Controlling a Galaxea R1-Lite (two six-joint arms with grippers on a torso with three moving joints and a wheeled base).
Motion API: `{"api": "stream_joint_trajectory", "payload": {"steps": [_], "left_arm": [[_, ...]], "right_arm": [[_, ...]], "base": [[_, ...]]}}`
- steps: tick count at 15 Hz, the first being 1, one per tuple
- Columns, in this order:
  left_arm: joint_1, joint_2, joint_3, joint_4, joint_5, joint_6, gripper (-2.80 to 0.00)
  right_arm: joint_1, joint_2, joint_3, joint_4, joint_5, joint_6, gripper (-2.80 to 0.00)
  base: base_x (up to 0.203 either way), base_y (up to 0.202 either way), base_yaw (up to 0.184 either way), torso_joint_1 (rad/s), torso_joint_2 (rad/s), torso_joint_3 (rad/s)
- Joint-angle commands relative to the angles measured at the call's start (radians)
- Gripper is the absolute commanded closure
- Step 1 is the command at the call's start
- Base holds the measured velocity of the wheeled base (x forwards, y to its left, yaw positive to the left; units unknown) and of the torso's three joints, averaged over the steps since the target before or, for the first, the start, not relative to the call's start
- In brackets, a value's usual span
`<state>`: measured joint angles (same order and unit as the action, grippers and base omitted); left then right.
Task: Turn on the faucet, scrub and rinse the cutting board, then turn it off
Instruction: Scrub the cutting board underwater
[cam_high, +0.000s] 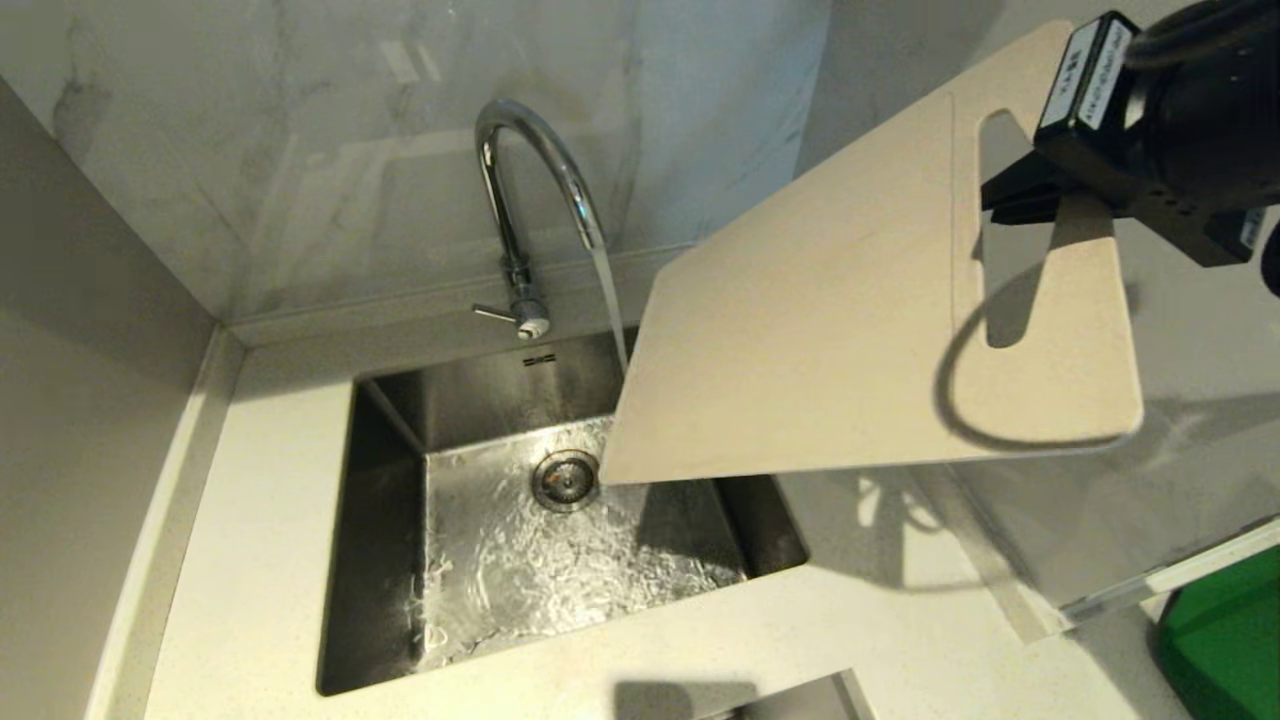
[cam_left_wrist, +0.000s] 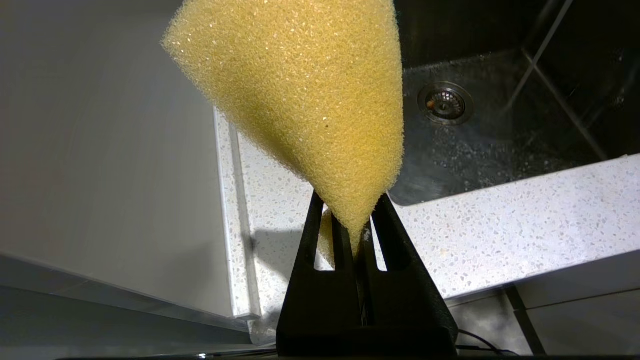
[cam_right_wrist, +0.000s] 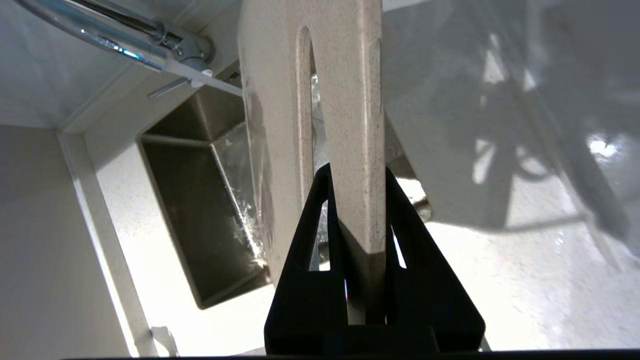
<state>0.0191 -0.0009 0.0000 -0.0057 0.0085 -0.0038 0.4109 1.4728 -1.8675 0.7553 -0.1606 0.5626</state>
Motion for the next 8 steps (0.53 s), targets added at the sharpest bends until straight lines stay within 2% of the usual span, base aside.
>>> {"api": "stream_joint_trajectory", "payload": {"steps": [1, 8], "left_arm": [[0.001, -0.004, 0.002, 0.000, 0.001, -0.001, 0.00], [0.001, -0.004, -0.008, 0.017, -0.009, 0.019, 0.00]], "right_arm": [[0.000, -0.059, 0.045, 0.004, 0.000, 0.002, 0.00], [0.002, -0.121, 0.056, 0.061, 0.000, -0.002, 0.00]], "base": [[0.000, 0.000, 0.000, 0.000, 0.00, 0.000], [0.000, 0.000, 0.000, 0.000, 0.00, 0.000]]}}
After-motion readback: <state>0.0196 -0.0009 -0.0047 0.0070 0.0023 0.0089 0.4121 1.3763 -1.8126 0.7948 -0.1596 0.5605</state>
